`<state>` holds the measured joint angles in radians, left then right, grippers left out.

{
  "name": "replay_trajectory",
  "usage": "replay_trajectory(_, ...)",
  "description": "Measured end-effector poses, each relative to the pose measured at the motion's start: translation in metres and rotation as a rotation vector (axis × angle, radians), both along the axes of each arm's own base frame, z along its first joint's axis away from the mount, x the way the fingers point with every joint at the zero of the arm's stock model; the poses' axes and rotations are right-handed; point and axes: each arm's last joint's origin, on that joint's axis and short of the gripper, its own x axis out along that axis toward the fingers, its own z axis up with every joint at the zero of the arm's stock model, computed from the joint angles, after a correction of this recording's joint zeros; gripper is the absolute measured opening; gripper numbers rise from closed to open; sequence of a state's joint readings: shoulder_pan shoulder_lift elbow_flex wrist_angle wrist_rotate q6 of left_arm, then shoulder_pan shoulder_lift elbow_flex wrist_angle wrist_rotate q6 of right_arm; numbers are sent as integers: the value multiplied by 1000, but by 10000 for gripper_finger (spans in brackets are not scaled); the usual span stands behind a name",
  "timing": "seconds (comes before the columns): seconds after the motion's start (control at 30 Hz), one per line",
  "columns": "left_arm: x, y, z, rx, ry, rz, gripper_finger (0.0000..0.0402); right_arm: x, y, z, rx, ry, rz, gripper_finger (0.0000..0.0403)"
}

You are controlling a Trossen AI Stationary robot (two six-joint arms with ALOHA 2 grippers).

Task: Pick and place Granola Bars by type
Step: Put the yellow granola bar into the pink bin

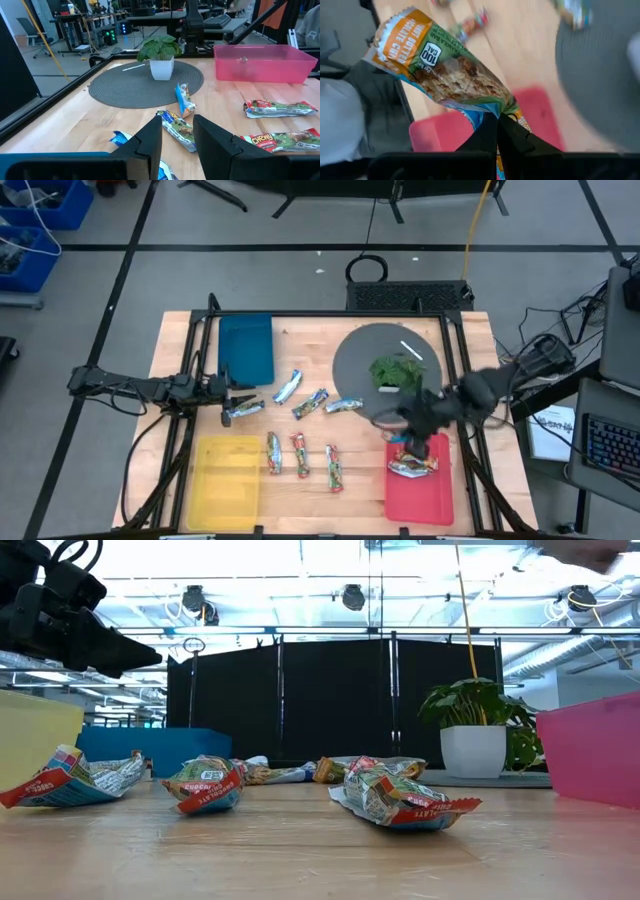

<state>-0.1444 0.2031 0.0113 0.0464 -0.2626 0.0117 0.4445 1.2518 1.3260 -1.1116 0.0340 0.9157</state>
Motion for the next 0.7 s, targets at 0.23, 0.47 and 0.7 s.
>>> replay_trajectory(0.23, 0, 0, 0, 1, -1, 0, 118, -37, 28, -73, 57, 241, -198, 0)
replay_trajectory(0.47, 0, 0, 0, 1, -2, 0, 118, -54, 28, -138, 116, 371, -289, 0)
replay_trajectory(0.7, 0, 0, 0, 11, -3, -1, 118, -61, 15, -165, 105, 433, -346, 0)
